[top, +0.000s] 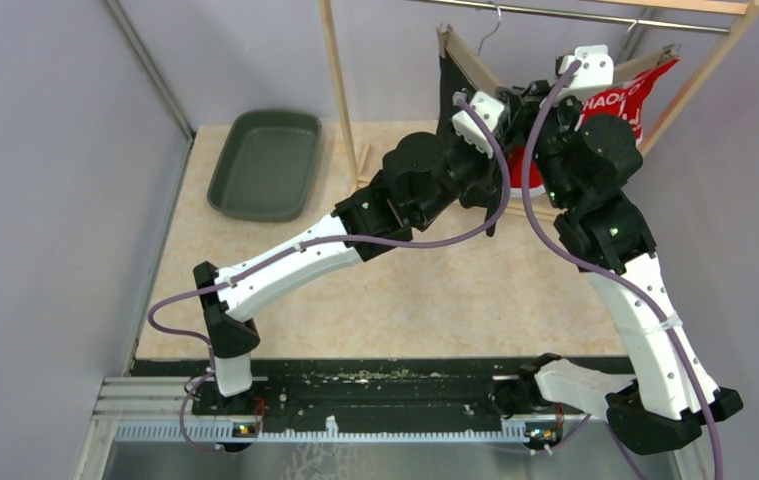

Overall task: Clip the underwear to the hanger
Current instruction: Clamp the underwear onto the hanger.

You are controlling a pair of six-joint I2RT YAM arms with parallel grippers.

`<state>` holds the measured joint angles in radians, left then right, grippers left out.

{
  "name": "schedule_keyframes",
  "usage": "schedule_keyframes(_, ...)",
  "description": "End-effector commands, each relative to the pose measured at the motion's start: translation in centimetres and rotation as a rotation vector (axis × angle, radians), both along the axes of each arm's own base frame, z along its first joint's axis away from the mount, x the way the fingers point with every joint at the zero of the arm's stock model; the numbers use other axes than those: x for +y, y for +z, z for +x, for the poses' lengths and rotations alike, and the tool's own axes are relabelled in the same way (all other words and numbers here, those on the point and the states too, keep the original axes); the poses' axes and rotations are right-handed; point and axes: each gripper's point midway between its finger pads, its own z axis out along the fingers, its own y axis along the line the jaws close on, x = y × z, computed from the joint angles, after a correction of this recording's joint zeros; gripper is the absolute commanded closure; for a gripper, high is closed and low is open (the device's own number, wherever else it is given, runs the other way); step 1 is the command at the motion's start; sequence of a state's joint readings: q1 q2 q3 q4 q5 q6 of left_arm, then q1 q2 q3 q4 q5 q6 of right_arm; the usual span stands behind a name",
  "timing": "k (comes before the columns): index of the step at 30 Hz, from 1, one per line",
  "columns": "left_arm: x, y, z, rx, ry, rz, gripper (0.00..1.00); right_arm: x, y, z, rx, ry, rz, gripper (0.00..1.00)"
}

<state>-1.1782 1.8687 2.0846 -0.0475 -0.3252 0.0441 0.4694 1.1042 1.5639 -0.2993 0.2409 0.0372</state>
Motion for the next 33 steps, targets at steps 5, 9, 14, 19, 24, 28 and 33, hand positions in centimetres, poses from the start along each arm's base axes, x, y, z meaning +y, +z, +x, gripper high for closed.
schedule_keyframes(5,2.4,9.5,-4.0,-0.12,-0.08,-0.259,1.0,4.0,-7.6,0.3,0.224,0.146,-0.087,1.0)
schedule_keyframes(9,2.9,10.3,-4.1,-0.131,-0.071,-0.278,1.0,4.5,-7.4,0.2,0.222,0.171,-0.068,1.0)
schedule_keyframes(14,3.7,10.9,-4.0,-0.139,-0.051,-0.289,1.0,4.6,-7.6,0.3,0.229,0.173,-0.07,1.0)
schedule_keyframes(19,4.4,11.8,-4.1,-0.155,-0.041,-0.308,1.0,4.7,-7.7,0.4,0.233,0.175,-0.069,1.0)
schedule_keyframes(24,4.6,12.1,-4.1,-0.156,-0.035,-0.314,1.0,4.8,-7.8,0.4,0.235,0.178,-0.068,1.0)
schedule_keyframes(28,4.9,12.5,-4.1,-0.155,-0.029,-0.327,1.0,4.9,-8.2,0.5,0.237,0.18,-0.071,1.0)
schedule_keyframes(33,5.5,12.9,-3.9,-0.149,-0.009,-0.345,1.0,4.9,-8.3,0.6,0.225,0.178,-0.068,1.0)
